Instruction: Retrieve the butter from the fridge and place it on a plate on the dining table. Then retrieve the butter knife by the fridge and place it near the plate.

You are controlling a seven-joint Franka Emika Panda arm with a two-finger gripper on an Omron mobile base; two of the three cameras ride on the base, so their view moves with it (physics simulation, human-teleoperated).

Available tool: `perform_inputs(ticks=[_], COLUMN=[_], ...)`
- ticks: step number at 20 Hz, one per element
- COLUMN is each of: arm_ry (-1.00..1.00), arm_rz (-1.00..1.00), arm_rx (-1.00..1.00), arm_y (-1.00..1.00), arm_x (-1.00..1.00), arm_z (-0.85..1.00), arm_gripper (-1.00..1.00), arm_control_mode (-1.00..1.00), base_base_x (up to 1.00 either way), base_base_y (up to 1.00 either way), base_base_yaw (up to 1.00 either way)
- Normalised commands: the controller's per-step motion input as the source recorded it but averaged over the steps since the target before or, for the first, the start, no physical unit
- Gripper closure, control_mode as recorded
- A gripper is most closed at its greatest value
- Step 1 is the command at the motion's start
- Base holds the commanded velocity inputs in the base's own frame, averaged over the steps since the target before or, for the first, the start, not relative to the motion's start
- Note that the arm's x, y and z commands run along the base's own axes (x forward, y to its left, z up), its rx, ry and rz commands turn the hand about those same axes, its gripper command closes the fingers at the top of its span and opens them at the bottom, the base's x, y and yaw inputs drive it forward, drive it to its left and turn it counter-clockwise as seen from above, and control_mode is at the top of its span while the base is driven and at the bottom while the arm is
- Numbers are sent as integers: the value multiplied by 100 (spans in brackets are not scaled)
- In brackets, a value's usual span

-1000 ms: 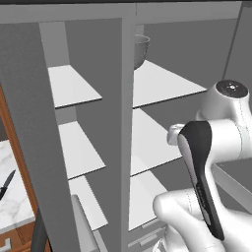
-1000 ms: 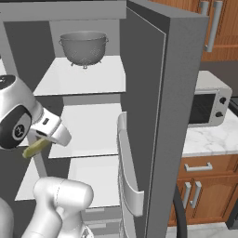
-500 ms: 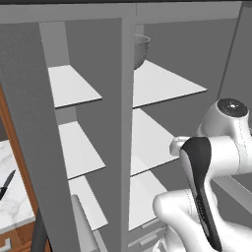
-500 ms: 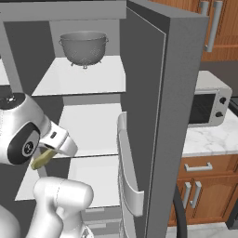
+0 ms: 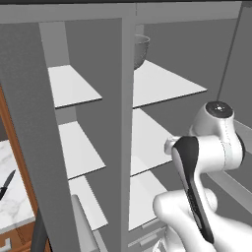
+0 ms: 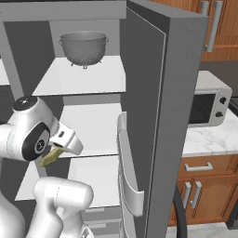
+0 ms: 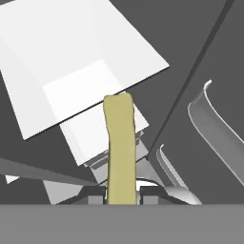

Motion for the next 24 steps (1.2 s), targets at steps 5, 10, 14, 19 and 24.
perform_inputs(ticks=[5,10,14,19,24], arm_ry=[0,0,0,0,0], arm_rz=[0,0,0,0,0], arm_rx=[0,0,0,0,0], arm_y=[0,0,0,0,0], arm_x=[1,-8,-9,0,0], arm_z=[0,0,0,0,0], arm_gripper=[100,100,100,100,100], arm_control_mode=[-100,-100,100,100,100], base_base_x=[0,0,-42,-80,-82], base_base_y=[0,0,0,0,7], base_base_yaw=[0,0,0,-4,-15])
